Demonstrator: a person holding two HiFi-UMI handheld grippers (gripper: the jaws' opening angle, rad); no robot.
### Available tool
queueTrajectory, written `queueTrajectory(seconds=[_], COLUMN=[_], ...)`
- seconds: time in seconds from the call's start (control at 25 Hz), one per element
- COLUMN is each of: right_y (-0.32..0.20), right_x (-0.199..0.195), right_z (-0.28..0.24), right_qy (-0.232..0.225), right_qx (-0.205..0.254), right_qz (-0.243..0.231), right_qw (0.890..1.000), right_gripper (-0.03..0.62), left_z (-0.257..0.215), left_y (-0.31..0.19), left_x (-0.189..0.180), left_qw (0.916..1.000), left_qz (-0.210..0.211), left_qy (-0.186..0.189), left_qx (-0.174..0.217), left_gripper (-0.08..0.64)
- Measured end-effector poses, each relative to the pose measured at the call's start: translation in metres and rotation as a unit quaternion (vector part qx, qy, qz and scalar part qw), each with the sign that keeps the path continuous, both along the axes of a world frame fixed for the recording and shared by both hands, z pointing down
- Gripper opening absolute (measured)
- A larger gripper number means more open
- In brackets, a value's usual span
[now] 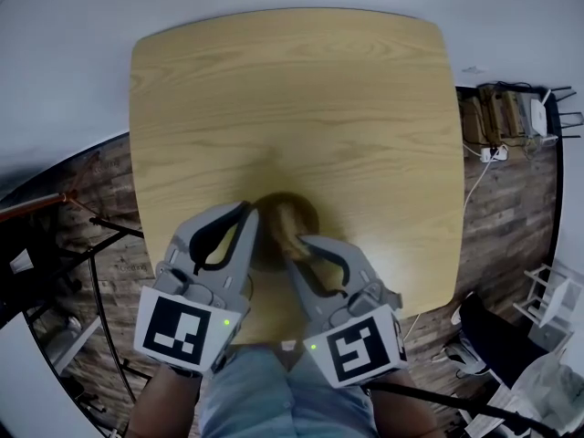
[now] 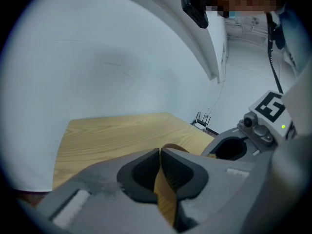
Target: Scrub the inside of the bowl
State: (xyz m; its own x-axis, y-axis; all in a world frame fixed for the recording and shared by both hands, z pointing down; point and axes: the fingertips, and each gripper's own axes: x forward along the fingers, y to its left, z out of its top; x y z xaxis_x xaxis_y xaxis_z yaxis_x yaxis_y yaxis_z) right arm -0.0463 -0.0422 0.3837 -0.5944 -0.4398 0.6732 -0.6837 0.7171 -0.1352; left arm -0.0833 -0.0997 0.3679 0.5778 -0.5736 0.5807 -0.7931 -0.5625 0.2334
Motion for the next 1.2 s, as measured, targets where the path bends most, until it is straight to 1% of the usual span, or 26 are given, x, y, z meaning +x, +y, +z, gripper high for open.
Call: queueTrajectory(seconds=[0.16,0.28,0.48,0.68,0.84,1.04,1.2], right_y=[0.012,0.019,0.029,0.039,0.040,0.030,0.021], right_x=[-0.011,-0.015,-0.014,-0.008,0.000,0.019,0.025], right_z=[0.000,-0.005,-0.020,-0.035,-0.046,-0.057,-0.055], right_qy=[-0.027,-0.047,-0.069,-0.090,-0.104,-0.108,-0.104], right_qx=[-0.027,-0.036,-0.030,-0.020,0.000,0.027,0.033], right_qz=[-0.016,-0.020,-0.024,-0.019,-0.005,0.031,0.047], right_qw=[0.999,0.998,0.997,0.996,0.995,0.993,0.993], right_gripper=[0.061,0.060,0.060,0.060,0.060,0.061,0.061], left_z=[0.000,0.000,-0.002,-0.004,-0.002,-0.008,-0.010], left_y=[-0.004,-0.005,-0.001,-0.001,0.001,0.002,0.007], left_x=[-0.004,-0.004,-0.001,0.001,-0.001,0.004,0.011], left_qw=[0.9998,0.9997,0.9997,0.9991,0.9986,0.9986,0.9989], left_qz=[0.005,0.002,-0.002,-0.006,-0.008,-0.012,-0.009], left_qy=[-0.009,-0.011,-0.017,-0.030,-0.038,-0.036,-0.030], left_qx=[0.017,0.021,0.020,0.031,0.035,0.038,0.035], left_gripper=[0.034,0.034,0.034,0.034,0.034,0.034,0.034])
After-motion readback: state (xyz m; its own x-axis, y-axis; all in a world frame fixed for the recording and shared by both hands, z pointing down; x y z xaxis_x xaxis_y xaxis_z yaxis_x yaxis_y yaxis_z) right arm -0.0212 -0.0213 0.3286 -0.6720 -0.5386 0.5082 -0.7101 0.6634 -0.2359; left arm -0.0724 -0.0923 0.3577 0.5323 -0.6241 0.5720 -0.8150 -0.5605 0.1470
